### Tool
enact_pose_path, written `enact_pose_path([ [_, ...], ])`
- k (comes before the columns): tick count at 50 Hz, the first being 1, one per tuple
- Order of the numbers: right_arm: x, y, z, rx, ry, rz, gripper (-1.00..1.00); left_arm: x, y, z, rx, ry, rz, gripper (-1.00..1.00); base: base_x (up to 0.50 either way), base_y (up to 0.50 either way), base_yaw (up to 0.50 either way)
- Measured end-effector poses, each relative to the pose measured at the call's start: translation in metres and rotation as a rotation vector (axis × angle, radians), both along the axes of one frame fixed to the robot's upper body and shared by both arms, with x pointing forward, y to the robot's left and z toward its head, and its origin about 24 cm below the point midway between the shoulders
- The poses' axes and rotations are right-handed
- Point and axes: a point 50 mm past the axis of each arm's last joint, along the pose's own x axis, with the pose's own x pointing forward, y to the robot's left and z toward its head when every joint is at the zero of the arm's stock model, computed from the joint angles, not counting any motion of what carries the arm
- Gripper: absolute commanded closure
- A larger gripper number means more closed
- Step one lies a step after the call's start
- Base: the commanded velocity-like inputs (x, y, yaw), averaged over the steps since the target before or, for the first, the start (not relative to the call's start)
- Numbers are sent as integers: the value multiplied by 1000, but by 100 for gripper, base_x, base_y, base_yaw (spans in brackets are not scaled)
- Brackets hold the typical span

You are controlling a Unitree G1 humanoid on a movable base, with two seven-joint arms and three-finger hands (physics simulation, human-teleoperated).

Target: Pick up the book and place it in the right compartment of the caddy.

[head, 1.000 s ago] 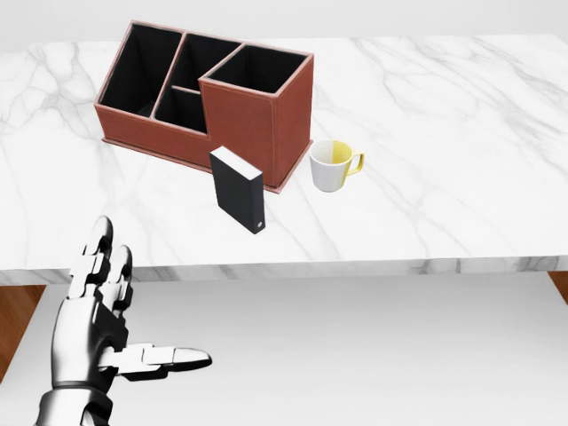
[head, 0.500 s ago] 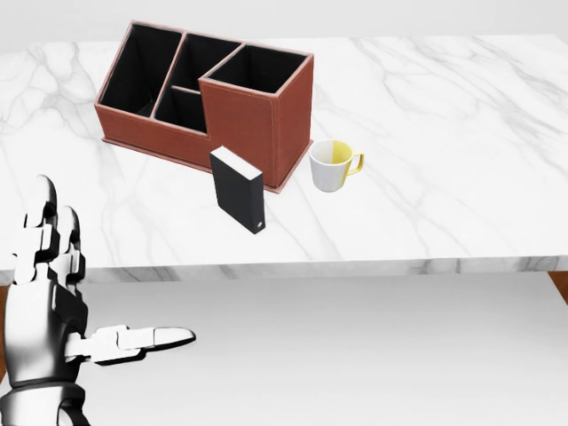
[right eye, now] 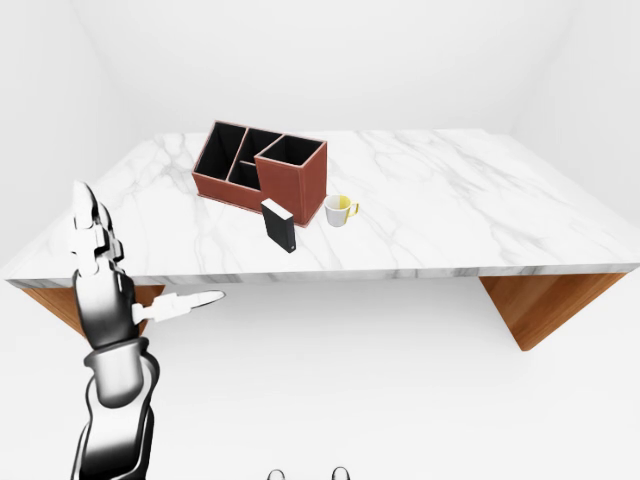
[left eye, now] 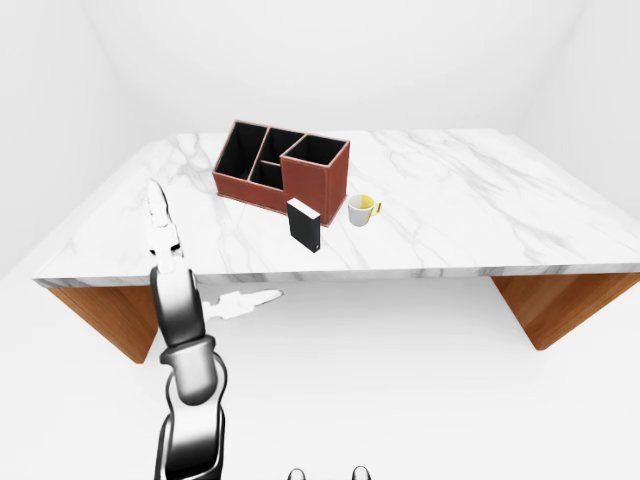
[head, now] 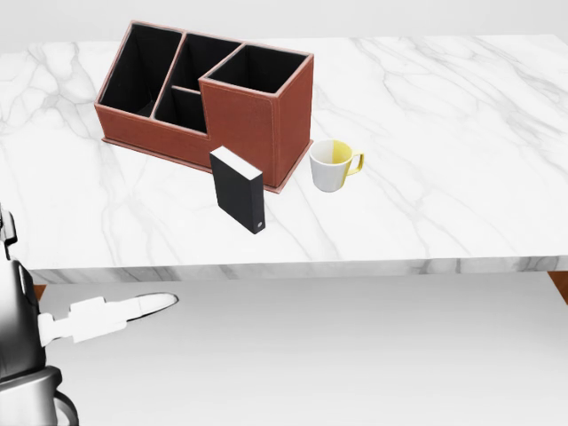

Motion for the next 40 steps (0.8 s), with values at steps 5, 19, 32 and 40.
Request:
enact_pose_path([
  [5,0,0,0,0,2,0,-100,-1,-1,8,48,-41,43,-100,0,0,0],
  [19,0,0,-1,3,4,-3,-100,-3,-1,25,224,-161,220,-100,0,0,0],
  [32,0,0,0,2,-1,-4,-100,-7,-9,39,368,-243,291,-100,0,0,0],
  [40,-1,-1,1,3,-4,-8,-100,-13,-14,47,469,-301,353,-100,0,0,0],
])
